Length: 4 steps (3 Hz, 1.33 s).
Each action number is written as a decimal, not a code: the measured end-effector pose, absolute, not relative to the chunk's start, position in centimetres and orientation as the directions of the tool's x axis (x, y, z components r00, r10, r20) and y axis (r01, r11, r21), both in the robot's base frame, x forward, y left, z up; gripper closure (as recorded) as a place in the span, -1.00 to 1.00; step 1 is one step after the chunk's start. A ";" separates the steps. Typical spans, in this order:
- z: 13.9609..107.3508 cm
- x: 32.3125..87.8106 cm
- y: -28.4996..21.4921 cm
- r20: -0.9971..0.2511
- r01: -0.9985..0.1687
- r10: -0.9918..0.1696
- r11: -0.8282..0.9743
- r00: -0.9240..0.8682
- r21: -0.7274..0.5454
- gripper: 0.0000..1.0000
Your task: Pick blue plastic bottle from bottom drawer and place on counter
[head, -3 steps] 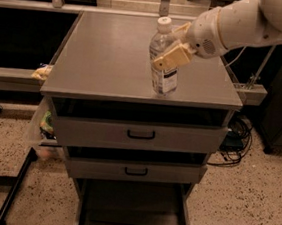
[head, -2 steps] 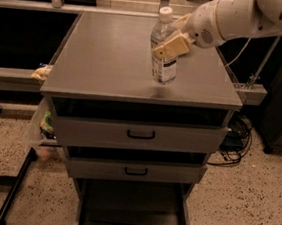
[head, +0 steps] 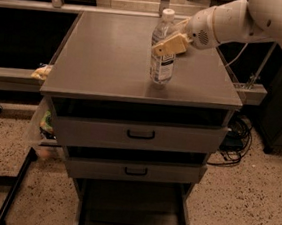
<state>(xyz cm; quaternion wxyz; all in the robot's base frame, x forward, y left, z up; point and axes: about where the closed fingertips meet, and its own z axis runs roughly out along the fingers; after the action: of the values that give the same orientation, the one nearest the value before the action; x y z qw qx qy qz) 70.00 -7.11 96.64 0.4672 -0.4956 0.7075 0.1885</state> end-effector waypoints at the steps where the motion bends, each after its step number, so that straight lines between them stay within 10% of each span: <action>1: 95.3 70.9 -7.6 -0.863 -0.873 -0.487 0.470 -0.133 -0.131 1.00; 2: 93.9 71.2 -8.0 -0.871 -0.871 -0.463 0.482 -0.166 -0.091 1.00; 4: 93.9 71.2 -8.0 -0.871 -0.871 -0.463 0.482 -0.166 -0.091 0.16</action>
Offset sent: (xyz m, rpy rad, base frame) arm 0.0158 -0.0196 -0.0417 0.0983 0.1199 -0.0638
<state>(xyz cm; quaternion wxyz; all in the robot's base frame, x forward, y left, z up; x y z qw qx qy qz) 71.22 -7.98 93.85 0.4563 -0.4570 0.7300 0.2235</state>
